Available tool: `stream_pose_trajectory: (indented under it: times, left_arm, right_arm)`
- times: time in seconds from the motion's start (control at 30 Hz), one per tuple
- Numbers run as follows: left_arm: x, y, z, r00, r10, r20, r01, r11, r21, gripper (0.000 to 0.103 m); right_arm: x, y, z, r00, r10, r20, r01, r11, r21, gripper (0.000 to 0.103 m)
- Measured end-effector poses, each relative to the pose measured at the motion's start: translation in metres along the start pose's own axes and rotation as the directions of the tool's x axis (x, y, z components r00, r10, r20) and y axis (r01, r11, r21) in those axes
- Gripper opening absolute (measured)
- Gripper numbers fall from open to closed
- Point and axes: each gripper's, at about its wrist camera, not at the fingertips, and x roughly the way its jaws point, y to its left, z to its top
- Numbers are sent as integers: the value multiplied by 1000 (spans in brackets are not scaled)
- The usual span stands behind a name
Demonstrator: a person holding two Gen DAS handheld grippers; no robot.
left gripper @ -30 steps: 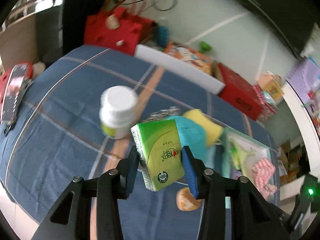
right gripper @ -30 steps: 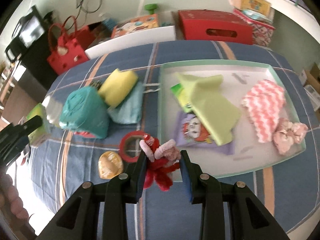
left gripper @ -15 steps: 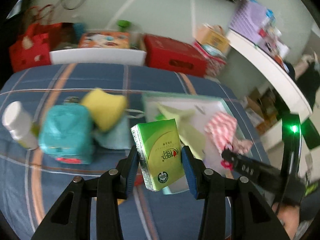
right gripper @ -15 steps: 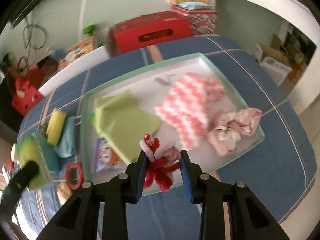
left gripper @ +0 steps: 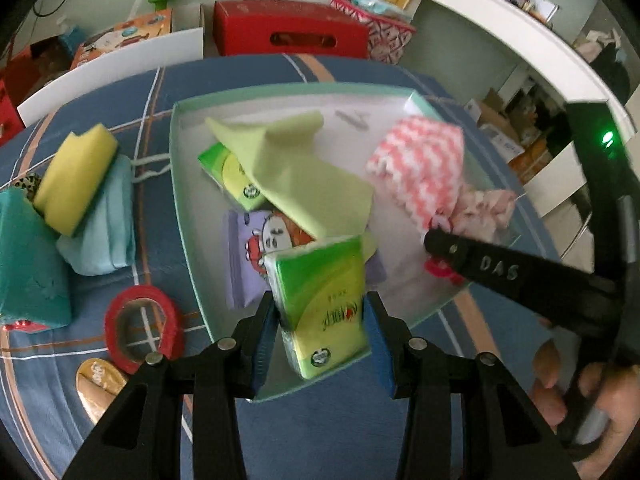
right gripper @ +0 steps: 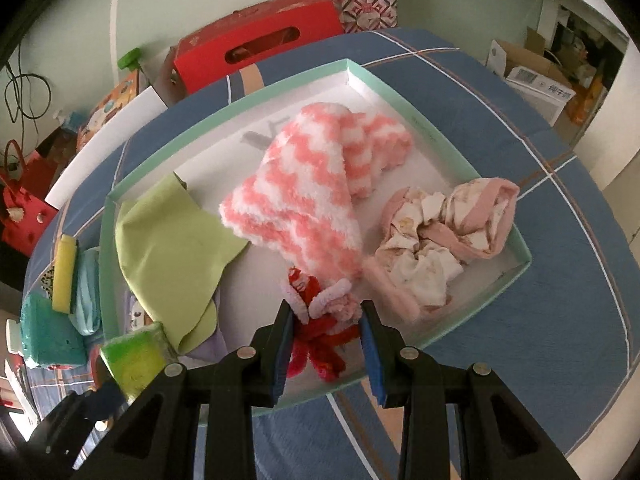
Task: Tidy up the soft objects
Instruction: 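Carry the pipe-cleaner figure and tissue pack over the tray with both tools, then open both tools to drop the figure and tissue pack into the tray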
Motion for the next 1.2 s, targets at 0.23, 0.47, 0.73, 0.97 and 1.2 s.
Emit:
stream_pose_trajectory:
  times: [0.23, 0.47, 0.73, 0.97, 1.2]
  left_arm:
    - [6, 11, 3, 999, -35, 11, 36, 998, -48, 45]
    - [3, 13, 5, 999, -36, 11, 37, 997, -68, 47]
    - [-29, 13, 8, 995, -66, 70, 71, 995, -76, 59]
    - [-45, 14, 6, 993, -51, 110, 59, 996, -71, 61]
    - [-52, 30, 4, 992, -6, 125, 22, 992, -124, 71]
  right_arm:
    - [10, 1, 1, 1000, -2, -17, 2, 1000, -15, 35]
    - [1, 4, 0, 1000, -11, 4, 11, 1000, -26, 39]
    - [-31, 9, -2, 996, -21, 84, 25, 999, -42, 56]
    - [-45, 15, -3, 993, -29, 115, 36, 997, -62, 60]
    - [-41, 14, -1, 992, -39, 117, 45, 998, -53, 83]
